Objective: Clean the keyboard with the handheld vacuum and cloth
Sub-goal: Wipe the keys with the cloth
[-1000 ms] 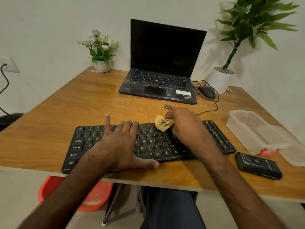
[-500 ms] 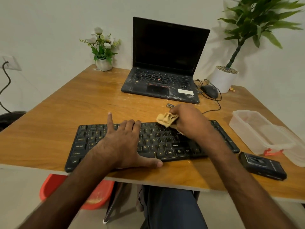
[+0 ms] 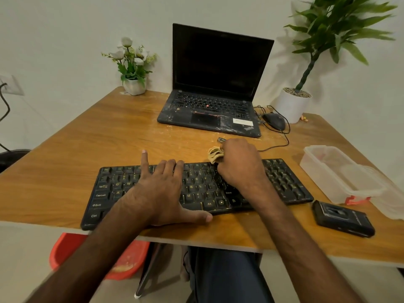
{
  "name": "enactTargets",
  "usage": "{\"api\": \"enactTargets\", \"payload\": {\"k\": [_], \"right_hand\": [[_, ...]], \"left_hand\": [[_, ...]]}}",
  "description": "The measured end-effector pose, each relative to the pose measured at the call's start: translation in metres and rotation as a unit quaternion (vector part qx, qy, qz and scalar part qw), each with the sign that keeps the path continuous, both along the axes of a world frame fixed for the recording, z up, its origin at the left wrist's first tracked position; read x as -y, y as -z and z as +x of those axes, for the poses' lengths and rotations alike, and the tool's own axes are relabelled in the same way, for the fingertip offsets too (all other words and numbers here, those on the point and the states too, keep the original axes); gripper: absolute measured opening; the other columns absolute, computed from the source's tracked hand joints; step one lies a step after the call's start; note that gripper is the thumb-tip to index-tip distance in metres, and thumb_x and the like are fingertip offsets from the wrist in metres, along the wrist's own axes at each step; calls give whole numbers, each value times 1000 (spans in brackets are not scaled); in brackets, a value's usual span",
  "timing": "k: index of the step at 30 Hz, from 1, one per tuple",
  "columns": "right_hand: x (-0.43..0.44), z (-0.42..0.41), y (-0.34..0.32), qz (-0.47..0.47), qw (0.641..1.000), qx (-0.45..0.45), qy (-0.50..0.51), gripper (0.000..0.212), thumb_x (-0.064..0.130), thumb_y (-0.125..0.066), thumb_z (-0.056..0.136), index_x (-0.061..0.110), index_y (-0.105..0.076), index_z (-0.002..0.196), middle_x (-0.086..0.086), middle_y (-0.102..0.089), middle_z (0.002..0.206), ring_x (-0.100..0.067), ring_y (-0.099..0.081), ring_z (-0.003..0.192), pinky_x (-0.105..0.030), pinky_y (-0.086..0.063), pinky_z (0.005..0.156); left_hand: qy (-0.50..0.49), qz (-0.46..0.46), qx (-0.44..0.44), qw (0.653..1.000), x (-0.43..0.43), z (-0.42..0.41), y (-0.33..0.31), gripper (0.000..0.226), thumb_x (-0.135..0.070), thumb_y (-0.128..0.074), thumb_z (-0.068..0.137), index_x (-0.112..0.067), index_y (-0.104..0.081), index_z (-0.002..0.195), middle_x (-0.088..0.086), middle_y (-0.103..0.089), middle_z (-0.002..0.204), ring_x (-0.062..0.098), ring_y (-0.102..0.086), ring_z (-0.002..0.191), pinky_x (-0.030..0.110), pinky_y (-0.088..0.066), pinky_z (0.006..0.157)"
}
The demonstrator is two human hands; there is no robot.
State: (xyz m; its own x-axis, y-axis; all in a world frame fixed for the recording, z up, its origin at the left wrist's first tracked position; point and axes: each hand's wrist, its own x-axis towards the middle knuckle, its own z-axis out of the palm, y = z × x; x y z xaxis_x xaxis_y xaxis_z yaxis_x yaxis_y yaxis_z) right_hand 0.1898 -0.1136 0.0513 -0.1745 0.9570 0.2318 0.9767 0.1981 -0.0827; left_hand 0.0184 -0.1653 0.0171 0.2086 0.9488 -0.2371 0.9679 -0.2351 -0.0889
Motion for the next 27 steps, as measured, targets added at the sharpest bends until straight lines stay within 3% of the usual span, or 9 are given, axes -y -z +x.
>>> {"api": "enactTargets", "payload": {"k": [4, 8, 10, 13, 14, 16, 19, 22, 27], "right_hand": [[-4, 3, -6, -41, 998, -47, -20, 24, 20, -66, 90, 13, -69, 113, -4, -69, 105, -21, -63, 93, -33, -50, 79], [-5, 18, -18, -87, 955, -279, -42, 19, 21, -60, 98, 14, -68, 114, 5, -67, 95, -6, -60, 81, -25, -47, 69], [-8, 17, -21, -113, 927, -356, -48, 22, 20, -56, 100, 16, -61, 121, 2, -66, 107, -14, -64, 90, -35, -55, 77], [-8, 2, -20, -204, 872, -440, -65, 26, 17, -53, 101, 27, -43, 124, -4, -61, 113, -23, -67, 84, -45, -58, 69], [-10, -3, -15, -216, 878, -421, -70, 28, 19, -53, 102, 28, -40, 125, -6, -61, 112, -25, -66, 81, -47, -58, 66], [-13, -9, -7, -198, 929, -303, -70, 37, 28, -56, 100, 23, -36, 131, -6, -62, 111, -19, -65, 78, -38, -55, 57], [-15, -14, 6, -111, 980, -155, -49, 66, 46, -69, 88, 16, -38, 138, -3, -61, 119, -17, -61, 96, -30, -49, 73], [-15, -12, 9, -73, 991, -112, -29, 71, 48, -75, 82, 16, -42, 136, -4, -61, 126, -22, -58, 112, -37, -48, 88], [-20, 21, 0, -124, 981, -145, 29, 70, 41, -79, 79, 14, -45, 133, -4, -60, 126, -22, -59, 108, -39, -50, 87]], "left_hand": [[2, 3, 4, 1000, 0, 0, 0, 154, -107, -8, 42, -8, 8, 158, 5, -6, 166, 25, -6, 154, 70, 14, 113], [-1, 2, 11, 1000, -1, -1, 1, 154, -108, -9, 42, -8, 9, 158, 8, -5, 166, 27, -4, 154, 70, 15, 113], [-2, -4, 7, 1000, 0, 0, -1, 153, -107, -11, 43, -8, 9, 157, 9, -4, 166, 27, -4, 154, 70, 16, 113], [-6, -6, 2, 1000, 0, 2, -2, 152, -106, -12, 44, -7, 9, 157, 10, -3, 167, 27, -2, 154, 70, 16, 113], [-7, -5, 2, 1000, 0, 2, -2, 152, -106, -12, 44, -7, 9, 157, 10, -2, 167, 27, -2, 154, 70, 17, 113], [-8, -6, 0, 1000, 1, 2, -2, 151, -106, -13, 46, -7, 10, 158, 9, -2, 167, 26, -1, 155, 70, 17, 112], [-8, -12, -2, 1000, 1, 2, -3, 151, -105, -13, 45, -7, 10, 158, 9, -1, 167, 27, 0, 155, 70, 17, 112], [-12, -12, -6, 1000, 1, 2, -2, 149, -105, -16, 48, -8, 10, 158, 9, -1, 168, 26, 0, 155, 70, 17, 112], [-14, -17, -5, 1000, 3, 2, -6, 147, -104, -18, 50, -8, 9, 158, 9, -2, 167, 26, -1, 155, 70, 17, 112]]}}
